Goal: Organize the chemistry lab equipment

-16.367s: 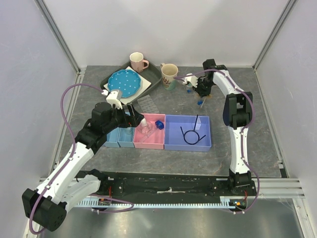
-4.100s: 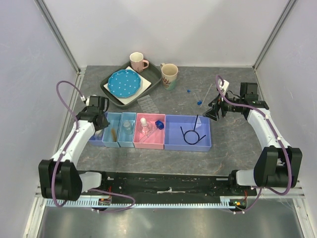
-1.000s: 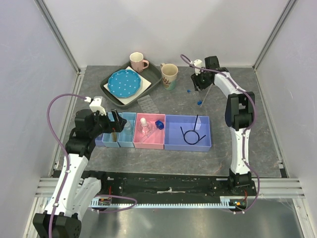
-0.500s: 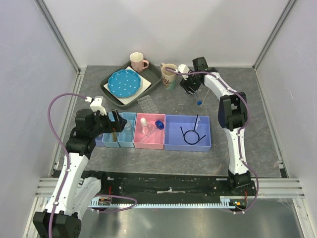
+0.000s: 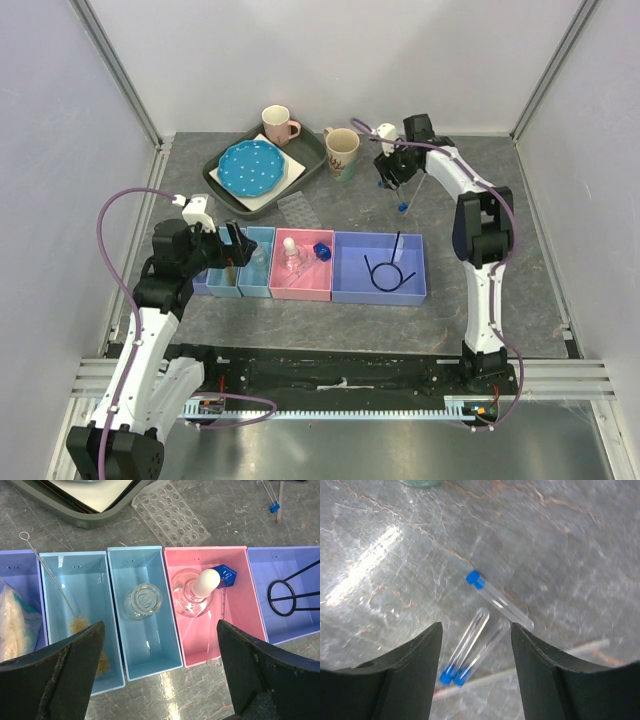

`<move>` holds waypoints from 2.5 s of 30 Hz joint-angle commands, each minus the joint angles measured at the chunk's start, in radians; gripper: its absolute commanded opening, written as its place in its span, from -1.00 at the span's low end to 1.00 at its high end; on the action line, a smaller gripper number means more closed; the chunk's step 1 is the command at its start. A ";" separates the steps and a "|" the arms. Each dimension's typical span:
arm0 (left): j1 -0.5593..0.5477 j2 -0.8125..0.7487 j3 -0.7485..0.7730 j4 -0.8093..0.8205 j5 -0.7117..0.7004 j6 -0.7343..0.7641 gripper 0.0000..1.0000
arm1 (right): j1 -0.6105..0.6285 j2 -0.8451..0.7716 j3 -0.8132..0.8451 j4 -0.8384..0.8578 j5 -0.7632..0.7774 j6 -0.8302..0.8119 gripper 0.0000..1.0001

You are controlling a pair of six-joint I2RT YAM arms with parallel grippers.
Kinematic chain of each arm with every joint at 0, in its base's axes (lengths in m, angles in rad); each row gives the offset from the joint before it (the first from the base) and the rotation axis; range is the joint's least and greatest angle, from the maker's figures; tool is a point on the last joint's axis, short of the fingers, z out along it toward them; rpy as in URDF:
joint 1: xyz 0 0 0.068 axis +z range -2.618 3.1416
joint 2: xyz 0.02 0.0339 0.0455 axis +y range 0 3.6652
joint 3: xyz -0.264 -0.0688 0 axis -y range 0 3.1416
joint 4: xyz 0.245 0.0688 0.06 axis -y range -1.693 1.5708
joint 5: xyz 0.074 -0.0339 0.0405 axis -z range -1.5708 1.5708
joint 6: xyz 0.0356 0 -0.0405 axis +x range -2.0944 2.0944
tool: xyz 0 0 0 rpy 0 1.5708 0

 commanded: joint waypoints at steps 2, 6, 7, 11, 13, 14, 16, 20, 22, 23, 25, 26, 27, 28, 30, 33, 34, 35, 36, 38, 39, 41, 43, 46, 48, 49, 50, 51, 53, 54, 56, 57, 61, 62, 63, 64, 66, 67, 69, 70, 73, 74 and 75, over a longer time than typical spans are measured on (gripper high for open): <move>0.003 -0.019 0.002 0.037 0.009 0.044 0.98 | -0.094 -0.210 -0.150 0.150 -0.096 0.329 0.29; 0.003 -0.028 0.002 0.037 0.007 0.042 0.98 | -0.120 -0.264 -0.253 0.207 -0.038 0.453 0.28; 0.002 -0.028 0.002 0.038 0.006 0.042 0.98 | -0.120 -0.273 -0.285 0.218 -0.019 0.481 0.28; 0.002 -0.036 0.001 0.037 0.001 0.042 0.98 | -0.123 -0.296 -0.345 0.281 0.097 0.619 0.29; 0.002 -0.039 0.001 0.037 0.003 0.042 0.98 | -0.125 -0.299 -0.368 0.296 0.164 0.694 0.29; 0.003 -0.039 0.001 0.037 0.000 0.042 0.98 | -0.125 -0.298 -0.376 0.301 0.185 0.716 0.29; 0.002 -0.037 0.001 0.037 0.000 0.042 0.98 | -0.125 -0.298 -0.398 0.308 0.232 0.759 0.29; 0.002 -0.039 0.001 0.038 -0.003 0.044 0.98 | -0.125 -0.293 -0.433 0.316 0.263 0.791 0.29; 0.002 -0.039 0.001 0.037 0.001 0.044 0.98 | -0.125 -0.290 -0.442 0.322 0.254 0.797 0.29; 0.002 -0.037 0.001 0.037 0.001 0.044 0.98 | -0.126 -0.287 -0.445 0.322 0.249 0.797 0.29; 0.003 -0.039 0.001 0.037 0.000 0.044 0.98 | -0.125 -0.276 -0.447 0.322 0.245 0.797 0.28; 0.002 -0.039 0.001 0.037 0.000 0.044 0.98 | -0.126 -0.273 -0.447 0.322 0.245 0.796 0.27; 0.002 -0.039 0.001 0.037 0.000 0.044 0.98 | -0.125 -0.267 -0.445 0.321 0.248 0.797 0.27; 0.002 -0.039 0.001 0.037 0.000 0.044 0.98 | -0.126 -0.263 -0.445 0.321 0.251 0.797 0.26; 0.003 -0.039 0.001 0.037 0.000 0.044 0.98 | -0.126 -0.255 -0.442 0.321 0.263 0.797 0.25; 0.002 -0.039 0.001 0.037 0.000 0.044 0.98 | -0.125 -0.243 -0.438 0.320 0.263 0.797 0.22; 0.003 -0.037 0.001 0.037 0.000 0.044 0.98 | -0.125 -0.239 -0.436 0.321 0.263 0.797 0.19; 0.002 -0.039 0.001 0.037 0.000 0.044 0.97 | -0.125 -0.238 -0.434 0.319 0.269 0.797 0.16; 0.003 -0.039 0.001 0.037 0.000 0.044 0.97 | -0.125 -0.232 -0.433 0.320 0.284 0.797 0.16; 0.002 -0.037 0.001 0.037 0.001 0.044 0.97 | -0.126 -0.226 -0.430 0.321 0.291 0.799 0.13; 0.002 -0.037 0.001 0.037 0.001 0.044 0.98 | -0.125 -0.221 -0.430 0.321 0.292 0.799 0.13; 0.002 -0.036 0.001 0.037 0.001 0.044 0.97 | -0.125 -0.215 -0.427 0.321 0.295 0.801 0.11; 0.002 -0.036 0.001 0.037 0.003 0.044 0.97 | -0.125 -0.210 -0.425 0.319 0.300 0.804 0.08; 0.002 -0.034 0.001 0.038 0.004 0.044 0.98 | -0.125 -0.197 -0.421 0.319 0.306 0.810 0.07; 0.002 -0.034 0.001 0.038 0.004 0.044 0.97 | -0.125 -0.180 -0.411 0.317 0.306 0.814 0.03; 0.002 -0.036 0.001 0.037 0.006 0.044 0.97 | -0.125 -0.174 -0.402 0.316 0.306 0.816 0.01; 0.002 -0.033 0.001 0.037 0.004 0.044 0.97 | -0.125 -0.158 -0.396 0.314 0.307 0.817 -0.01; 0.003 -0.034 0.001 0.037 0.003 0.045 0.97 | -0.125 -0.152 -0.392 0.310 0.307 0.819 -0.02; 0.003 -0.034 0.001 0.037 0.004 0.044 0.97 | -0.125 -0.137 -0.378 0.304 0.304 0.820 -0.02; 0.002 -0.034 0.001 0.037 0.003 0.044 0.97 | -0.125 -0.132 -0.372 0.301 0.303 0.820 -0.03; 0.003 -0.034 0.001 0.037 0.003 0.044 0.97 | -0.126 -0.129 -0.365 0.296 0.314 0.817 -0.10; 0.002 -0.034 0.001 0.037 0.003 0.044 0.97 | -0.128 -0.129 -0.367 0.297 0.323 0.814 -0.15; 0.002 -0.033 0.001 0.037 0.003 0.044 0.97 | -0.142 -0.135 -0.378 0.293 0.353 0.801 -0.38; 0.002 -0.036 0.001 0.038 0.003 0.044 0.97 | -0.146 -0.137 -0.381 0.294 0.355 0.798 -0.44; 0.002 -0.034 0.001 0.037 0.004 0.044 0.97 | -0.155 -0.140 -0.382 0.294 0.355 0.794 -0.46; 0.002 -0.036 0.001 0.038 0.004 0.044 0.97 | -0.160 -0.140 -0.387 0.294 0.358 0.794 -0.55; 0.002 -0.039 0.001 0.037 0.007 0.044 0.97 | -0.174 -0.143 -0.393 0.294 0.352 0.791 -0.62; 0.002 -0.039 0.001 0.037 0.006 0.044 0.97 | -0.180 -0.149 -0.396 0.294 0.349 0.790 -0.67; 0.002 -0.040 0.001 0.037 0.007 0.044 0.97 | -0.195 -0.155 -0.404 0.296 0.326 0.785 -0.70; 0.002 -0.040 0.001 0.037 0.006 0.045 0.97 | -0.200 -0.164 -0.408 0.297 0.314 0.785 -0.74; 0.002 -0.040 0.001 0.037 0.007 0.044 0.97 | -0.205 -0.193 -0.424 0.310 0.277 0.791 -0.81; 0.002 -0.042 0.001 0.037 0.009 0.044 0.97 | -0.233 -0.203 -0.431 0.319 0.271 0.794 -0.82; 0.003 -0.042 0.001 0.038 0.012 0.044 0.97 | -0.246 -0.210 -0.448 0.325 0.269 0.800 -0.83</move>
